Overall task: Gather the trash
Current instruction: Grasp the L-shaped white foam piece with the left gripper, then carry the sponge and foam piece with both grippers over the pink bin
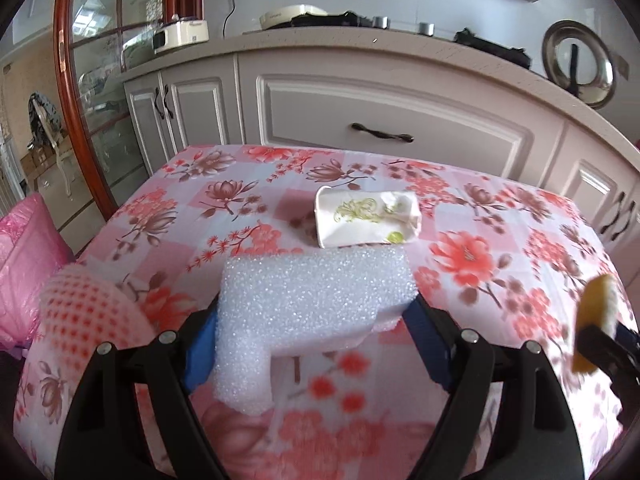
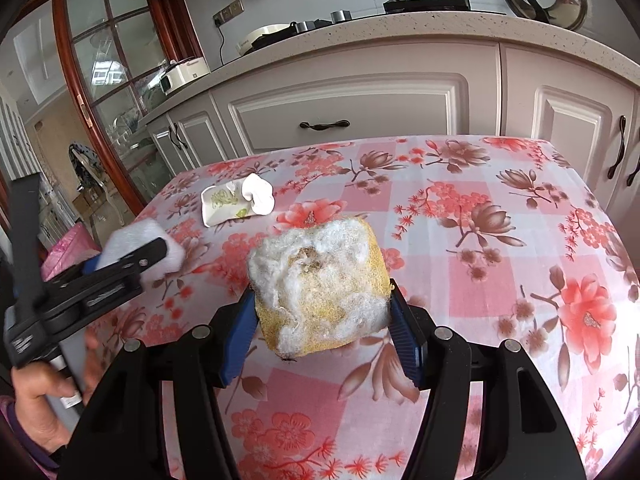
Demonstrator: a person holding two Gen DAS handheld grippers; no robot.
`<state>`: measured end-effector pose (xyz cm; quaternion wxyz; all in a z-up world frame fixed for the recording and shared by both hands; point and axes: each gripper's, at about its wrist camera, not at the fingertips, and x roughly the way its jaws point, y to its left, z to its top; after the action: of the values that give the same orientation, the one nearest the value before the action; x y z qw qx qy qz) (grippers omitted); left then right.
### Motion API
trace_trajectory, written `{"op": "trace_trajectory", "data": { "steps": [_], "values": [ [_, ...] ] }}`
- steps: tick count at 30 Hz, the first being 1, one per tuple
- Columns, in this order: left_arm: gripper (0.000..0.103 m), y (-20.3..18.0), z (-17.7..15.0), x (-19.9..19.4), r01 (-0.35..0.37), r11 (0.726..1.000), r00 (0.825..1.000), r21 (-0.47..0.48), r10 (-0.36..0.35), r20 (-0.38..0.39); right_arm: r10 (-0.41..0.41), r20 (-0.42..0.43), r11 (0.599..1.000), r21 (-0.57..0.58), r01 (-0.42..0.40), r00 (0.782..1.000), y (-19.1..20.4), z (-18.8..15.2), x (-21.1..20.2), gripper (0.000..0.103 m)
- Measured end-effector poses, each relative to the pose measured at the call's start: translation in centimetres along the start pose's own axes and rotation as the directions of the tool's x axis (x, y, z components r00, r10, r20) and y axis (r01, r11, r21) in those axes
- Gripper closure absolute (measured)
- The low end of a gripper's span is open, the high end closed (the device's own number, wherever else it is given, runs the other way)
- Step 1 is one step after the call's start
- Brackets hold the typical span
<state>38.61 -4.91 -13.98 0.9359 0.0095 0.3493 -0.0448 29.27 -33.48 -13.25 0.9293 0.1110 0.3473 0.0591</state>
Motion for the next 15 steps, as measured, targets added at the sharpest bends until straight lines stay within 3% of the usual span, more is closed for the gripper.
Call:
{"op": "trace_trajectory", "data": {
  "steps": [9,15],
  "values": [
    [0.023,0.0,-2.0,-5.9,0.040,0.999,0.996,0.037,-0.043,0.081,-0.004,0.029,0.999,-0.044,0.006,1.000,1.7,-0.2,-1.4,0.044],
    [0.023,0.5,-3.5,-8.7,0.024,0.997,0.992,0.074,-0.033,0.119,0.011,0.043,0.997,-0.074,-0.008,0.999,3.2,-0.3,-2.5,0.044]
  ]
}}
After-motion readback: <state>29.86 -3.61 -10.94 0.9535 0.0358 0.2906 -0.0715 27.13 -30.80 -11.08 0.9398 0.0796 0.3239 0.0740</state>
